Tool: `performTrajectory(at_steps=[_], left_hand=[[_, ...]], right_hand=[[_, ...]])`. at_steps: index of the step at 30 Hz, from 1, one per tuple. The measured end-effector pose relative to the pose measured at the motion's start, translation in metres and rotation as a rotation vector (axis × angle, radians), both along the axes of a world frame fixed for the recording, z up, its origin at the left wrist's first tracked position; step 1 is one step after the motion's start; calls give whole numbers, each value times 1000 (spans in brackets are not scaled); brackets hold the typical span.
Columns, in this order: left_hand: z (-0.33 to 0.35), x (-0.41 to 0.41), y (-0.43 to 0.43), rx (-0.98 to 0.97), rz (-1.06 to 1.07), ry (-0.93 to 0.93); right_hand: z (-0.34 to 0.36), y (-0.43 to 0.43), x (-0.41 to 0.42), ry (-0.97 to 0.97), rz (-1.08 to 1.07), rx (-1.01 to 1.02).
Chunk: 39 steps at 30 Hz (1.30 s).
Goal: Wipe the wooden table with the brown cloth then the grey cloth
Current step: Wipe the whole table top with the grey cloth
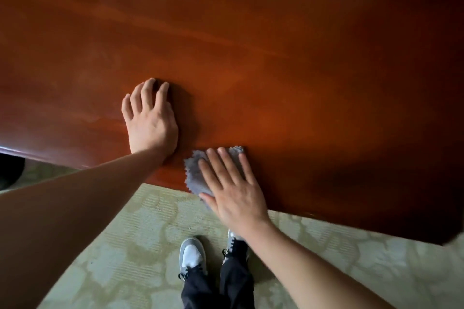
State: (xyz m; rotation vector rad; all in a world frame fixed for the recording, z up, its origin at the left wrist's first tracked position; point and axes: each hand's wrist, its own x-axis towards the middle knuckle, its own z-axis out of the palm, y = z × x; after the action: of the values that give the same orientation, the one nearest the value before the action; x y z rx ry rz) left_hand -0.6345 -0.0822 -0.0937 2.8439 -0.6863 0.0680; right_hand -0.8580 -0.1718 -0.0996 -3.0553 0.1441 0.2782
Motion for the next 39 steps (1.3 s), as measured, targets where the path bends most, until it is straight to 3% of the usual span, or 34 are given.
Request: performTrajectory(at_steps=[10, 14, 20, 25, 32, 36, 39], left_hand=[[0, -3, 0, -27, -2, -9], [1, -5, -4, -15, -10, 1], [14, -23, -17, -34, -25, 55], [20, -58, -58, -64, -193, 23], [11, -129, -164, -19, -344, 68], [6, -161, -213, -12, -259, 75], [2, -165, -217, 19, -218, 58]], right_hand=[[21, -131, -159, 162, -223, -103], [23, -103, -140, 176, -330, -87], [17, -46, -52, 99, -180, 49], [14, -62, -63, -6, -159, 105], [18, -188, -185, 72, -394, -5], [23, -263, -276, 153, -579, -47], [28, -285, -299, 196, -641, -45]])
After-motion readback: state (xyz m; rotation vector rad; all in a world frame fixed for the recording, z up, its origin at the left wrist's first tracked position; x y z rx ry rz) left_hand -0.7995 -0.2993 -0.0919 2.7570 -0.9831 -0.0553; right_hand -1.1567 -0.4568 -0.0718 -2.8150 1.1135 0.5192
